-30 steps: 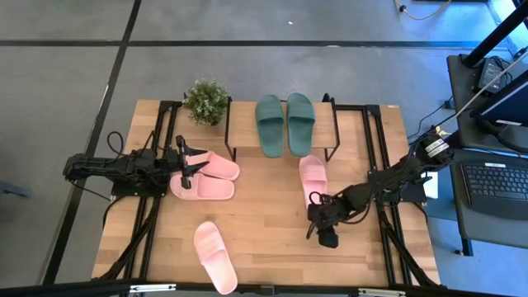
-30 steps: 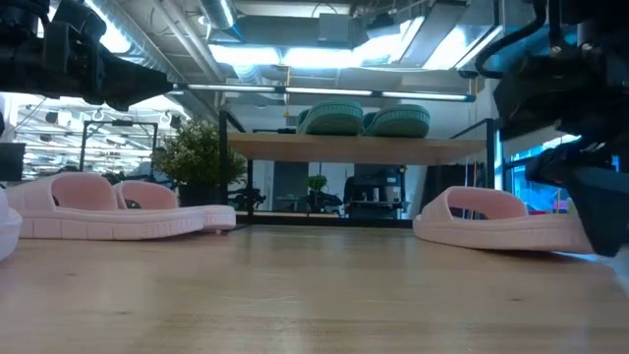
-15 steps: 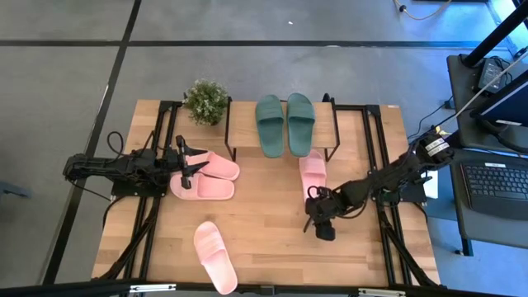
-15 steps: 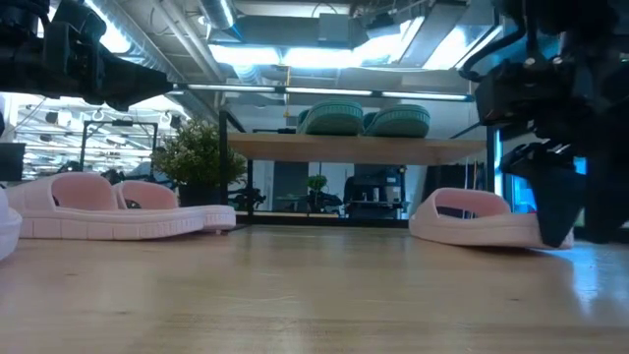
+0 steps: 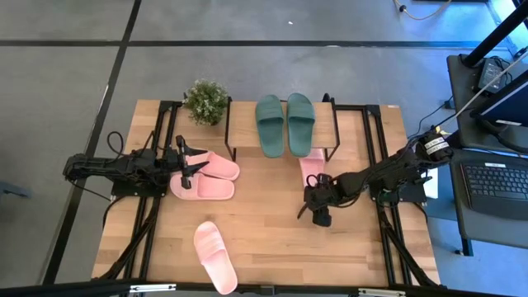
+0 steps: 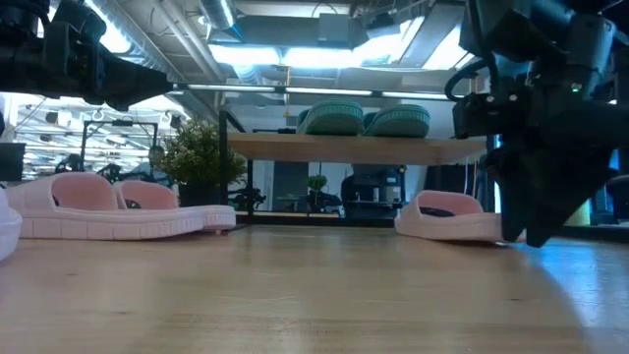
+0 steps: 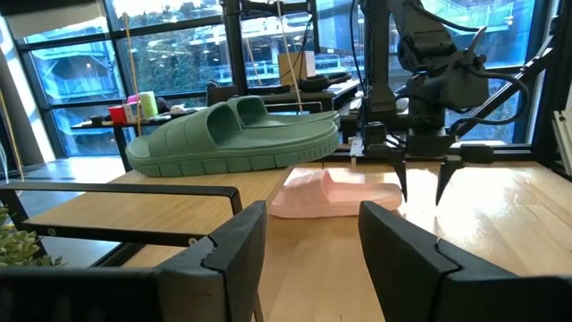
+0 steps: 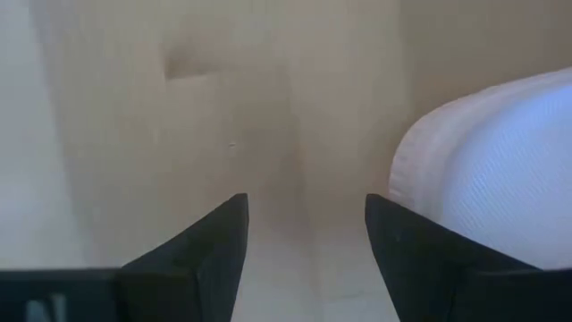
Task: Pick and place slides into the shelf
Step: Put the pink slipper under the shelf
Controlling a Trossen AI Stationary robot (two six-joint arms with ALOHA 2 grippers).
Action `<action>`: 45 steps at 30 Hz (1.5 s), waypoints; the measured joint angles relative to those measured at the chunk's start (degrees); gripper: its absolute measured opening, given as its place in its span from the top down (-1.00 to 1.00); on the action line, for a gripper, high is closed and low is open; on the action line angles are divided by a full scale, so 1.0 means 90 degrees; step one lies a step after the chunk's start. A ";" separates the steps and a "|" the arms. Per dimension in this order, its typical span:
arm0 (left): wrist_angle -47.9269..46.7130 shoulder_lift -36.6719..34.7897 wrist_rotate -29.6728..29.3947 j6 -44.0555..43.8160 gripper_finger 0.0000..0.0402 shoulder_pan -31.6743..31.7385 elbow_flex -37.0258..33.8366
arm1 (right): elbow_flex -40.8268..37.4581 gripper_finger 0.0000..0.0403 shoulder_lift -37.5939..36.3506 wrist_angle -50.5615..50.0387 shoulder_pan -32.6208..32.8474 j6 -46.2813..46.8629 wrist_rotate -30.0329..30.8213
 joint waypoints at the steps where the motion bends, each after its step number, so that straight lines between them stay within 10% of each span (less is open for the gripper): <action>1: -0.0002 0.0000 0.0000 0.0000 0.14 0.0000 0.0000 | 0.0000 -0.12 0.0000 0.0001 -0.0037 -0.0066 0.0023; 45: 0.0001 0.0000 0.0000 0.0000 0.14 0.0000 0.0000 | 0.0005 -0.12 -0.0124 -0.0130 -0.1340 -0.0926 0.0645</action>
